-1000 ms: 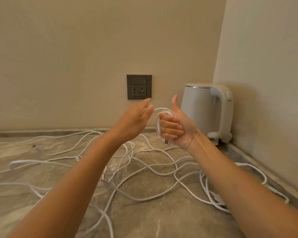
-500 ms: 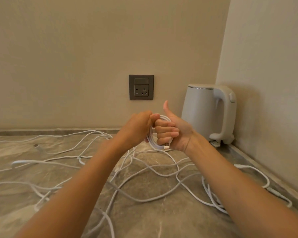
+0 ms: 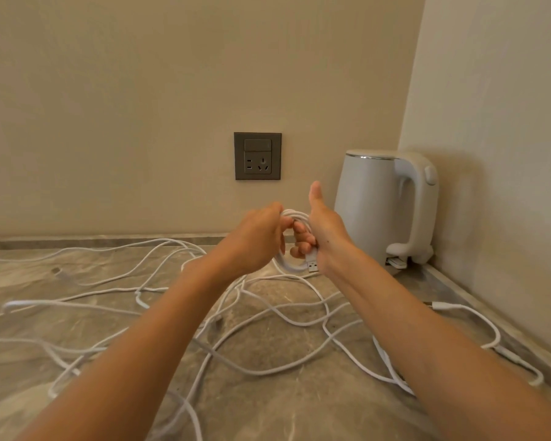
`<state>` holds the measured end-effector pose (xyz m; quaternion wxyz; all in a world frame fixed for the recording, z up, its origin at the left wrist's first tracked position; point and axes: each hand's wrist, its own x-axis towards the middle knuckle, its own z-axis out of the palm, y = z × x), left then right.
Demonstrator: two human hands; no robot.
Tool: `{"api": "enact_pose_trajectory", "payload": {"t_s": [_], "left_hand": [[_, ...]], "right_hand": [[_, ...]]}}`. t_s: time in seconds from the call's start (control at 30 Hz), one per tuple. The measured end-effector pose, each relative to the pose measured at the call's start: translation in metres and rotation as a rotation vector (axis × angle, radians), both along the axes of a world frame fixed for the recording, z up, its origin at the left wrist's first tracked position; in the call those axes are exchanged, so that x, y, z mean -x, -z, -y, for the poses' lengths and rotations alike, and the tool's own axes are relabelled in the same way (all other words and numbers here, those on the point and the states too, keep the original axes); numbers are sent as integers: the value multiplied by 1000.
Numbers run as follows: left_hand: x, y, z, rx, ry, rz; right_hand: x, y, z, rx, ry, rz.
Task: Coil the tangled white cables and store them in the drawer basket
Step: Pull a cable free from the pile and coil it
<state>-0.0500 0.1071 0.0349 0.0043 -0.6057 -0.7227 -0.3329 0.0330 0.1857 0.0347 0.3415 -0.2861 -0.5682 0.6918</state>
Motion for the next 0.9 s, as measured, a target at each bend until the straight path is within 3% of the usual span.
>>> {"api": "enact_pose_trajectory", "payload": {"t_s": [0.17,0.27,0.47,0.77,0.9], "left_hand": [[5,-7,-1,-144,-167,73],[10,-8,1,-225,-247,142],[13,-10,4,-351,-244,277],[6,-9,2,-341,-176,457],[15,-8,1,-272,-155,304]], "right_hand": [[2,-7,-5,238,-300,-175],[-2,-8,-2,216,-417,-201],[3,-7,2,119,-347,-210],[2,-7,-5,85,-321,-218],[0,-7,-6,-57,-255,-199]]}}
